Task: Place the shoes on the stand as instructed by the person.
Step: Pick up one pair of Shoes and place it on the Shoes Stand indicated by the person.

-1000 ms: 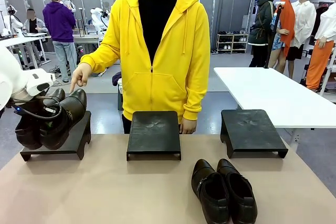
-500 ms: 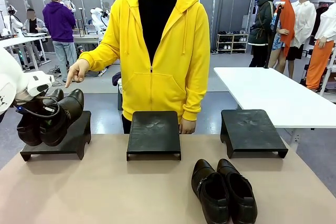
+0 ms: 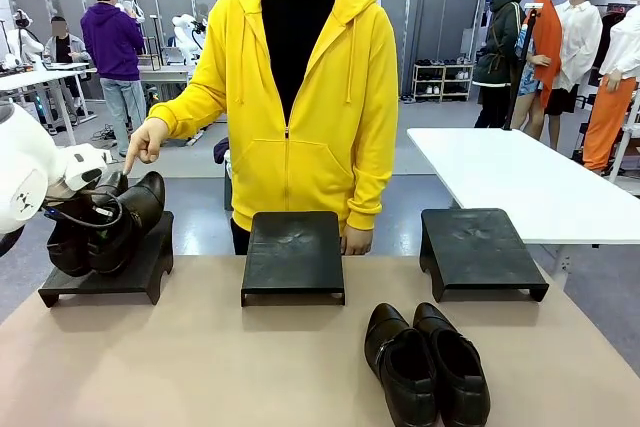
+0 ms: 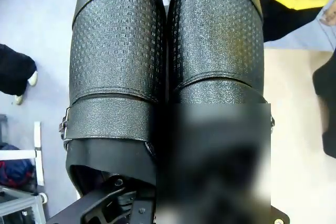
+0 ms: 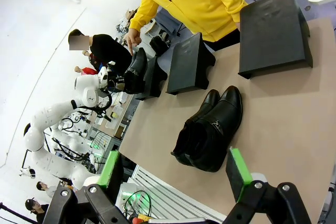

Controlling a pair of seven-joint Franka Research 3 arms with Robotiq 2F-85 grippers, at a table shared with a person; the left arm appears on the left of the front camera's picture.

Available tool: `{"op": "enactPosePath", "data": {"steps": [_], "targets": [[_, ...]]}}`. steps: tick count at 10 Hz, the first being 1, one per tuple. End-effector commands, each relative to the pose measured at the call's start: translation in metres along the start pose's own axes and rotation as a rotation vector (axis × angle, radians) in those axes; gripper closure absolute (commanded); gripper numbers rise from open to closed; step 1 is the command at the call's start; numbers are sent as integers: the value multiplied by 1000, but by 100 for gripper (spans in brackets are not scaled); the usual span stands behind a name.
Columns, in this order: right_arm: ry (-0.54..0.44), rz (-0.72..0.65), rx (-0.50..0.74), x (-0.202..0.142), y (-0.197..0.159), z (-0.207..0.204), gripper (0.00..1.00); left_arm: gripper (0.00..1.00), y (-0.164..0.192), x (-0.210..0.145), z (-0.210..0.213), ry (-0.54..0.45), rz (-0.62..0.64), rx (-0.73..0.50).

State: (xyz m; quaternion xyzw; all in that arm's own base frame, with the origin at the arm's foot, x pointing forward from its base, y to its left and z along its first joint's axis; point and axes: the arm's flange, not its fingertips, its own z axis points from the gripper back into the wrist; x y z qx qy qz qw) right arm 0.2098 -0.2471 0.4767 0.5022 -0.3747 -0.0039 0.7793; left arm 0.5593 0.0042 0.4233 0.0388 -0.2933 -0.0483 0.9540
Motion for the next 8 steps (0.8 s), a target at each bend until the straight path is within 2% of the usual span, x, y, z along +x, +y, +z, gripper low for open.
{"op": "enactPosePath", "data": {"steps": [1,5,6,7,8], "targets": [[-6,14,7,0,0,1,0,92,10,14,-4,-37,11,-7],[-6,14,7,0,0,1,0,92,10,15,-14,-21,22,-10],[-6,14,7,0,0,1,0,72,11,16,-16,-12,28,-9],[-6,14,7,0,0,1,0,62,11,16,-18,-4,35,-7],[-6,14,7,0,0,1,0,35,12,17,-18,-2,42,-8]]}}
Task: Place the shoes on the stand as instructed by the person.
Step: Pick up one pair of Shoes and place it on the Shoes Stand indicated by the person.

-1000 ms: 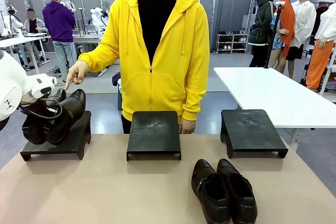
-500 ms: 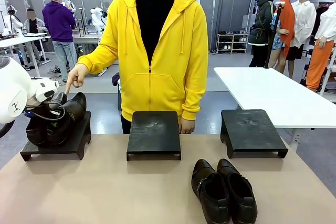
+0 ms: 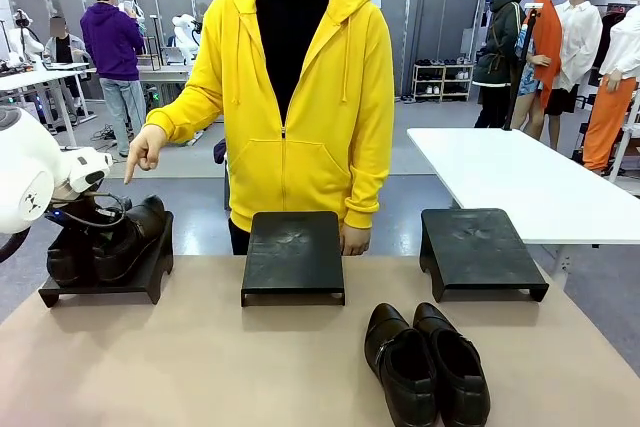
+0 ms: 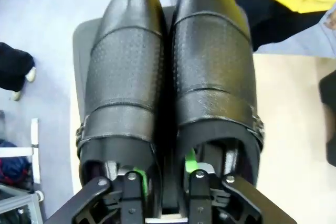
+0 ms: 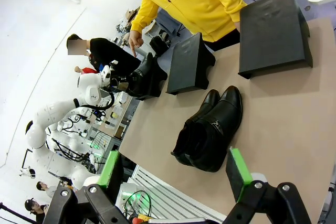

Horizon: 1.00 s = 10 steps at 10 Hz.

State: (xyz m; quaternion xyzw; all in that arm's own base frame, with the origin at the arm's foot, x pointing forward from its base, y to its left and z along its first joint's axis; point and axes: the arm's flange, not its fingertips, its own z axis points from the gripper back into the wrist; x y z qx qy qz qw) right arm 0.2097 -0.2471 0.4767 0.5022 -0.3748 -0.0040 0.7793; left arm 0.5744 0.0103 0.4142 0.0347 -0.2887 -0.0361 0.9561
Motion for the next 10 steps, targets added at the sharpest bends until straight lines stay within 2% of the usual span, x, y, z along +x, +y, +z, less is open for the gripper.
{"op": "enactPosePath", "data": {"steps": [1,2,4,5,6,8,9,10], "targets": [[-6,14,8,0,0,1,0,25,5,11,-1,-13,17,-7],[-6,14,8,0,0,1,0,0,5,12,2,-15,15,-5],[-6,14,8,0,0,1,0,0,4,11,10,-13,12,1],[-6,14,8,0,0,1,0,9,4,11,13,-6,7,15],[-6,14,8,0,0,1,0,0,4,10,17,7,7,20],[-6,14,8,0,0,1,0,0,-1,1,31,-6,4,14],[-6,14,8,0,0,1,0,0,4,9,13,-13,13,3],[-6,14,8,0,0,1,0,0,4,9,13,-13,13,3]]}}
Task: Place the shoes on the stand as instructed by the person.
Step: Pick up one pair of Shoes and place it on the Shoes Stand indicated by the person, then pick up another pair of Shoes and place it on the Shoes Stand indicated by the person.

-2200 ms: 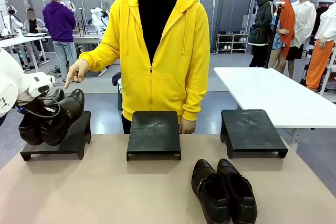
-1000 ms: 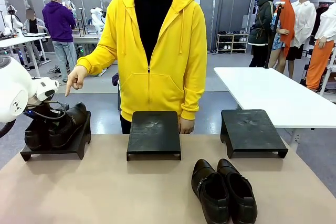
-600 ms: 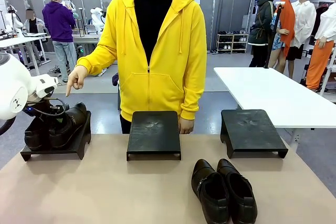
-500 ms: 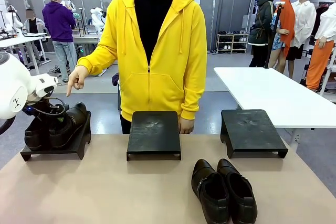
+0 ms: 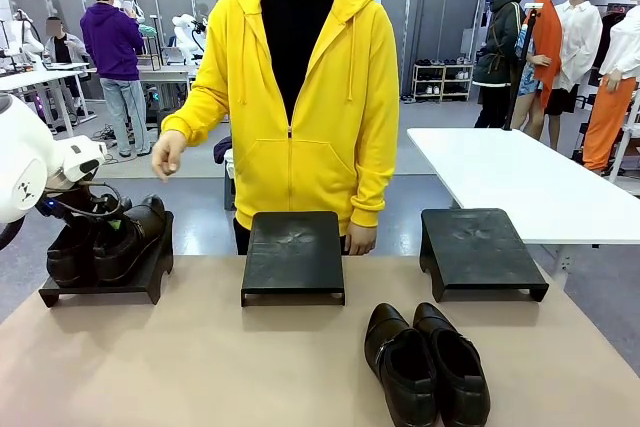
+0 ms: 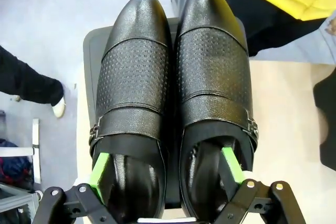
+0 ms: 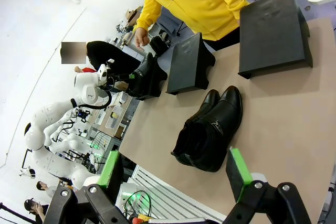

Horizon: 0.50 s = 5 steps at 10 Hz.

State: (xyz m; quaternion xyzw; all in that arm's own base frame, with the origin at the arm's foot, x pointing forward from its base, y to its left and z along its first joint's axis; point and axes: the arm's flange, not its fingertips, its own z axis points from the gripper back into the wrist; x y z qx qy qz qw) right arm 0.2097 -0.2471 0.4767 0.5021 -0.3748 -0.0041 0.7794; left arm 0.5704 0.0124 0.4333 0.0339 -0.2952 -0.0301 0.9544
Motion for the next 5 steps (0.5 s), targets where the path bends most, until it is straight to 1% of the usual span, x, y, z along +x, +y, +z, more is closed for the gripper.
{"op": "enactPosePath", "data": {"steps": [1,5], "targets": [[-6,14,8,0,0,1,0,0,1,2,-5,0,0,0],[-6,14,8,0,0,1,0,0,1,2,-5,0,0,0]]}}
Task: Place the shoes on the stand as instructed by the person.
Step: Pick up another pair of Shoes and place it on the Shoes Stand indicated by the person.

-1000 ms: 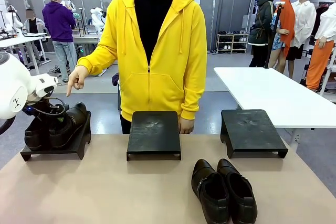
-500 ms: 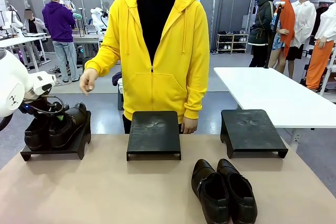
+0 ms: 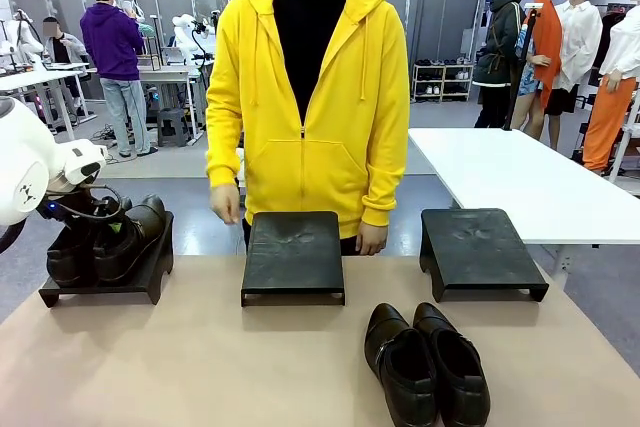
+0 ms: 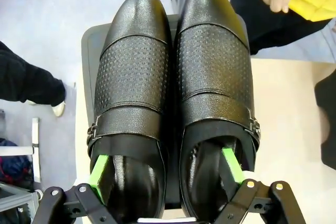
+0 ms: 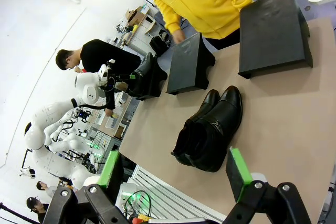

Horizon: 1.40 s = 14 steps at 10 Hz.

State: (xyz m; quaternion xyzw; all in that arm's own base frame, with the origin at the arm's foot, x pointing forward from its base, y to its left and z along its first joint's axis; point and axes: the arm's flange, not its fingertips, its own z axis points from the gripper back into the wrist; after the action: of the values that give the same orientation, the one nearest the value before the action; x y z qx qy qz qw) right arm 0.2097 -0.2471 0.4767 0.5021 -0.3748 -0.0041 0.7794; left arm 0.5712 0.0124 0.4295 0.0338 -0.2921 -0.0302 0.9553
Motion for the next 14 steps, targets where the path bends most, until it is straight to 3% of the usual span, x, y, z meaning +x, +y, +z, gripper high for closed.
{"op": "enactPosePath", "data": {"steps": [1,6,8,11,14], "targets": [[-6,14,8,0,0,1,0,0,1,4,-2,-6,1,1],[-6,14,8,0,0,1,0,0,0,0,0,0,0,0],[-6,14,8,0,0,1,0,0,12,-7,32,44,9,-41],[-6,14,8,0,0,1,0,0,37,-35,114,79,-18,-245],[-6,14,8,0,0,1,0,0,91,-95,168,89,38,-460]]}}
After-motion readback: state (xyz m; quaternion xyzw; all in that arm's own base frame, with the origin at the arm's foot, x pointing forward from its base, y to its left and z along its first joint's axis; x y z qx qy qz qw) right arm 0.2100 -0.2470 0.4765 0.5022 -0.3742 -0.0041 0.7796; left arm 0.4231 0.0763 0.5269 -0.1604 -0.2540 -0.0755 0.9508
